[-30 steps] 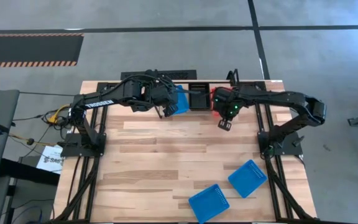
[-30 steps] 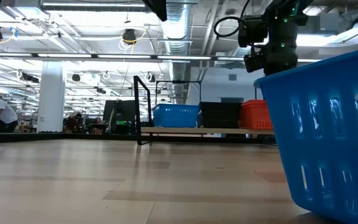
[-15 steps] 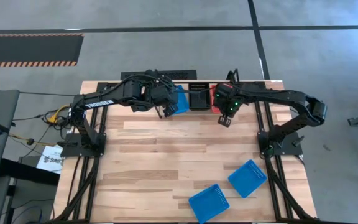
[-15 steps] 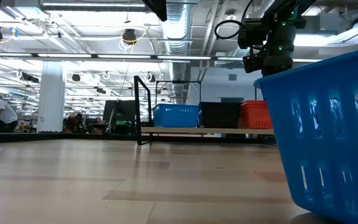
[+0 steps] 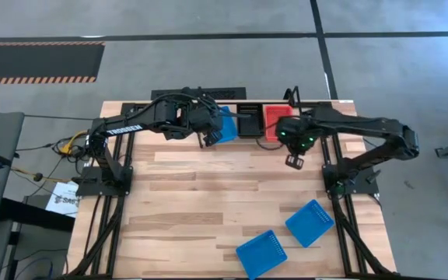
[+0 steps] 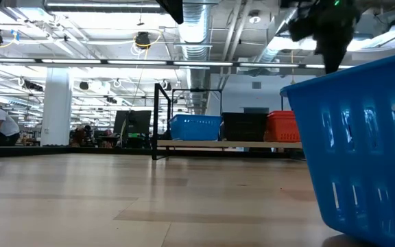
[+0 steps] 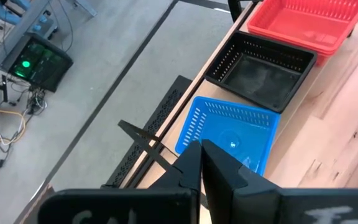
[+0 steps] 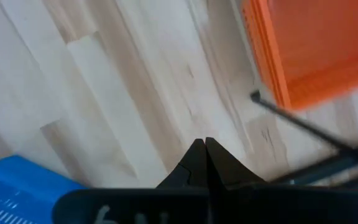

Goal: Stack baskets on shelf by color
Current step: Stack the top blue bin on top of the blue bin on the shelf

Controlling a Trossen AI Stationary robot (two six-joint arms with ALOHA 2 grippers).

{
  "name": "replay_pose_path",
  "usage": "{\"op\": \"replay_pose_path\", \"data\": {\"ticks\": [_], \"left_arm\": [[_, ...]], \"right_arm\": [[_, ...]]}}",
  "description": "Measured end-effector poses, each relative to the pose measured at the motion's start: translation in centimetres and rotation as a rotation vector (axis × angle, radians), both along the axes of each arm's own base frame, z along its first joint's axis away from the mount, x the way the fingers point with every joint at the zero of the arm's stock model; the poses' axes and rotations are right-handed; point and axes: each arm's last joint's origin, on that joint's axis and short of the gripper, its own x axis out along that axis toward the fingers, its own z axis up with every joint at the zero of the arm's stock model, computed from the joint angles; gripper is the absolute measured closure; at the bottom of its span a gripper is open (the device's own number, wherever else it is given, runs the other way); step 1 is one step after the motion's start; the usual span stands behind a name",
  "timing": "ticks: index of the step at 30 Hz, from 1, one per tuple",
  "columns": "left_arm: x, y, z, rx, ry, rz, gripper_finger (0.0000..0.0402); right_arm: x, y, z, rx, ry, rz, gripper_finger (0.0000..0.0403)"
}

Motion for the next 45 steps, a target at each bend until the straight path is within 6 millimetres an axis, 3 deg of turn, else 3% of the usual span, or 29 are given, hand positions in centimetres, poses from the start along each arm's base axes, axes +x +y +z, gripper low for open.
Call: {"op": "replay_pose_path", "data": {"ticks": [7, 16, 21, 28, 36, 45], "left_arm": [[0.0, -0.1, 0.0, -0.039, -0.028, 0.012, 0.0402], [0.0, 0.0, 0.0, -0.064, -0.084, 0.068, 0.0401], [0.0, -0.1, 0.0, -0.081, -0.114, 0.097, 0.0401], [0.0, -0.1, 0.0, -0.078, -0.106, 0.089, 0.0402], [0.0, -0.1, 0.0, -0.080, -0.106, 0.088, 0.0402], [0.0, -0.2, 0.0, -0.085, -0.115, 0.094, 0.0401]], "right_arm": [[-3.6, 3.4, 2.6, 0.002, -0.066, -0.132, 0.0398], [-6.6, 6.5, 3.8, 0.066, -0.149, -0.273, 0.0381], [-7.2, 7.6, 1.9, 0.094, -0.062, -0.222, 0.0377], [-6.6, 9.5, -2.4, 0.124, 0.002, -0.111, 0.0377], [-4.8, 11.6, -5.6, 0.196, 0.003, 0.076, 0.0329], [-3.8, 14.4, -7.7, 0.141, 0.105, 0.560, 0.0260]]}}
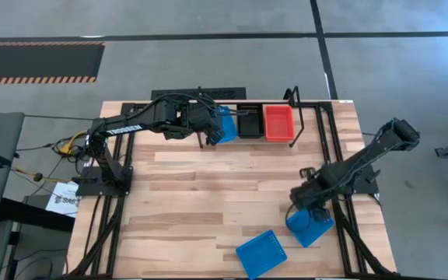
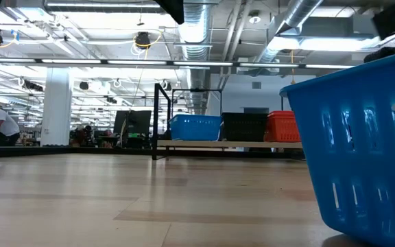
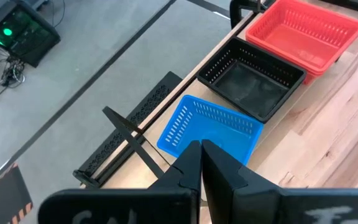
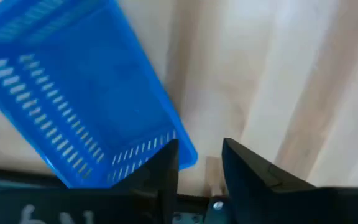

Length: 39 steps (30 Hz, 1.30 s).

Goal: Stack baskets on shelf by color
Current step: Stack the top blue bin on top of the blue bin on the shelf

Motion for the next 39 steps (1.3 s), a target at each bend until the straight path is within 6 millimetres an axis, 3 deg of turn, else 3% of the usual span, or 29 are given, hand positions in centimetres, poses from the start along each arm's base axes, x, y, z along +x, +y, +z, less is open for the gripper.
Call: {"op": "replay_pose_path", "data": {"ticks": [9, 30, 34, 39], "left_arm": [[0.0, -0.2, 0.0, -0.003, -0.004, -0.002, 0.0402], [0.1, -0.3, -0.1, -0.057, -0.022, -0.011, 0.0401], [0.1, -0.3, -0.1, -0.058, -0.024, -0.009, 0.0401], [0.1, -0.3, -0.1, -0.059, -0.024, -0.009, 0.0401]], "right_arm": [[0.9, 3.1, -1.4, 0.007, -0.074, 0.174, 0.0239], [3.7, 4.9, -6.9, -0.054, 0.039, 0.310, 0.0252], [4.1, 4.6, -8.0, -0.080, 0.095, 0.283, 0.0283], [4.7, 3.6, -8.6, -0.087, 0.138, 0.235, 0.0378]]}}
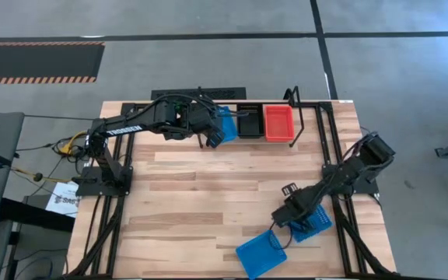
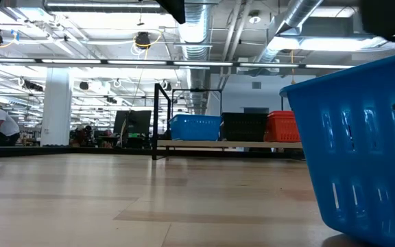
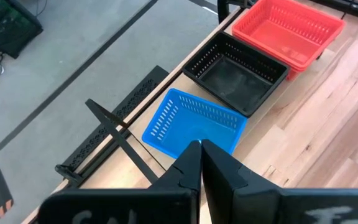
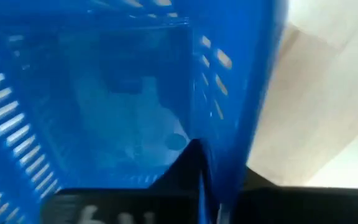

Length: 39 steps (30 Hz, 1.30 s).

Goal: Stack baskets on shelf by color
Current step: Stack the top blue bin on top of the blue bin on the shelf

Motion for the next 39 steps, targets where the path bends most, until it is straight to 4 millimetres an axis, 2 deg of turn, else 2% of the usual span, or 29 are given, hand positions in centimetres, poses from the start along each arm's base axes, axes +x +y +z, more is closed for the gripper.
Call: {"op": "replay_pose_path", "data": {"ticks": [3, 8, 13, 18, 22, 26, 32, 35, 39], "left_arm": [[0.0, 0.0, 0.0, 0.000, 0.000, 0.000, 0.0401], [0.0, 0.0, 0.0, 0.000, 0.000, 0.000, 0.0401], [0.0, 0.0, 0.0, -0.001, -0.002, 0.002, 0.0401], [0.0, 0.0, 0.0, -0.020, -0.037, 0.042, 0.0401], [0.0, 0.1, 0.1, -0.013, -0.130, 0.173, 0.0401], [0.6, 0.3, -0.4, 0.095, -0.176, 0.290, 0.0401], [4.1, 0.6, -2.8, 0.205, -0.266, 0.402, 0.0402], [6.5, 0.8, -4.6, 0.200, -0.332, 0.428, 0.0401], [8.9, 0.8, -6.1, 0.169, -0.350, 0.357, 0.0402]], "right_arm": [[0.5, -1.1, 0.2, -0.017, -0.012, -0.059, 0.0390], [1.0, -4.3, 2.5, -0.136, -0.141, -0.215, 0.0398], [0.7, -7.8, 6.8, -0.222, -0.378, -0.408, 0.0400], [-1.0, -10.8, 12.0, -0.286, -0.707, -0.650, 0.0401], [-2.6, -12.2, 15.6, -0.286, -1.015, -0.802, 0.0401], [-4.0, -12.8, 18.2, -0.343, -1.246, -0.840, 0.0402], [-4.6, -13.3, 20.8, -0.518, -1.465, -0.863, 0.0402], [-4.4, -13.5, 21.6, -0.569, -1.504, -0.830, 0.0402], [-4.2, -13.9, 21.6, -0.637, -1.472, -0.773, 0.0402]]}}
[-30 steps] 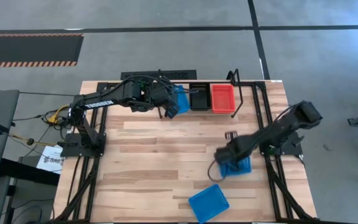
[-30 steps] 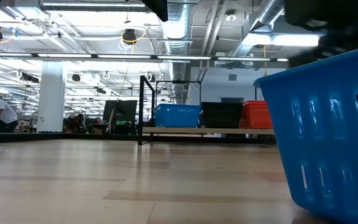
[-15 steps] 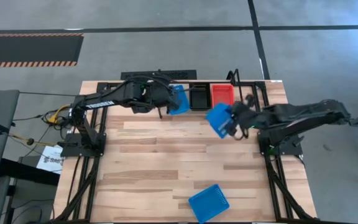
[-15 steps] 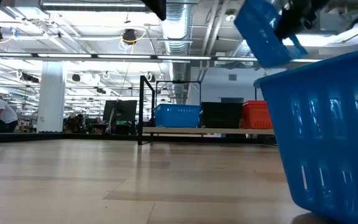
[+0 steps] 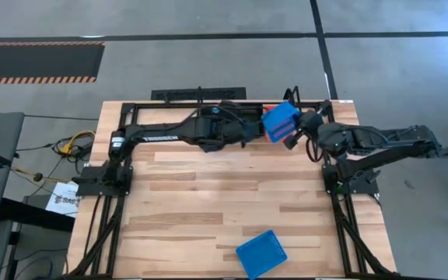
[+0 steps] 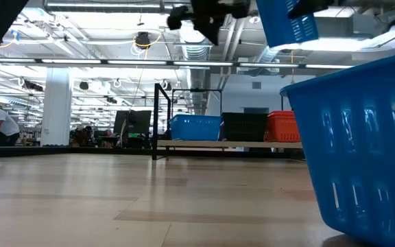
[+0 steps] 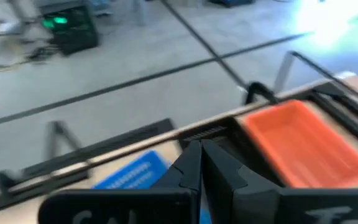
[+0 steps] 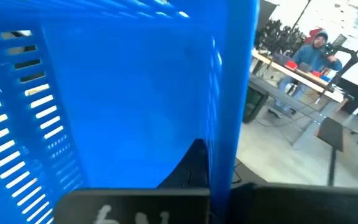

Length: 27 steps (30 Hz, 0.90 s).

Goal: Stack baskets on shelf by color
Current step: Stack the top blue bin on top of the blue bin on the shelf

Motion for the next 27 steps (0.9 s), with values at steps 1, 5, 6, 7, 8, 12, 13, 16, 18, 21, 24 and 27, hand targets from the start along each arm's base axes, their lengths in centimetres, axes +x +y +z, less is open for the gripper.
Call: {"op": "replay_pose_path", "data": {"ticks": [1, 5, 6, 7, 8, 12, 13, 16, 18, 21, 24, 27], "left_arm": [[0.4, 0.0, 0.0, -0.007, -0.006, -0.028, 0.0401], [1.1, -0.1, 0.7, -0.007, -0.046, -0.119, 0.0401], [1.1, -0.2, 1.0, -0.016, -0.049, -0.150, 0.0401], [1.2, -0.2, 1.3, -0.025, -0.064, -0.184, 0.0402], [1.2, -0.4, 1.8, -0.034, -0.083, -0.221, 0.0401], [0.7, -1.4, 3.5, -0.079, -0.121, -0.402, 0.0401], [0.6, -1.9, 3.8, -0.088, -0.122, -0.460, 0.0401], [0.7, -3.3, 4.6, -0.087, -0.153, -0.577, 0.0401], [0.7, -4.0, 5.3, -0.068, -0.183, -0.618, 0.0402], [0.9, -4.7, 6.2, -0.038, -0.270, -0.646, 0.0402], [1.2, -4.9, 6.8, -0.011, -0.346, -0.641, 0.0401], [1.5, -4.7, 6.8, 0.001, -0.384, -0.594, 0.0402]], "right_arm": [[0.0, -0.1, -0.1, -0.002, 0.014, -0.006, 0.0402], [-0.3, -0.5, -0.4, -0.005, 0.060, -0.024, 0.0402], [-0.5, -0.5, -0.5, -0.005, 0.068, -0.024, 0.0402], [-0.7, -0.5, -0.5, -0.006, 0.073, -0.025, 0.0402], [-0.8, -0.5, -0.4, -0.007, 0.074, -0.028, 0.0402], [-1.5, -0.7, -0.5, -0.012, 0.096, -0.043, 0.0403], [-1.7, -0.7, -0.4, -0.013, 0.093, -0.046, 0.0403], [-2.4, -0.7, -0.1, -0.012, 0.077, -0.047, 0.0403], [-2.7, -0.7, 0.1, -0.012, 0.062, -0.051, 0.0403], [-3.3, -0.9, 0.3, -0.024, 0.041, -0.092, 0.0403], [-3.8, -1.0, 0.6, -0.046, 0.030, -0.148, 0.0403], [-3.8, -1.0, 0.9, -0.084, 0.030, -0.205, 0.0403]]}}
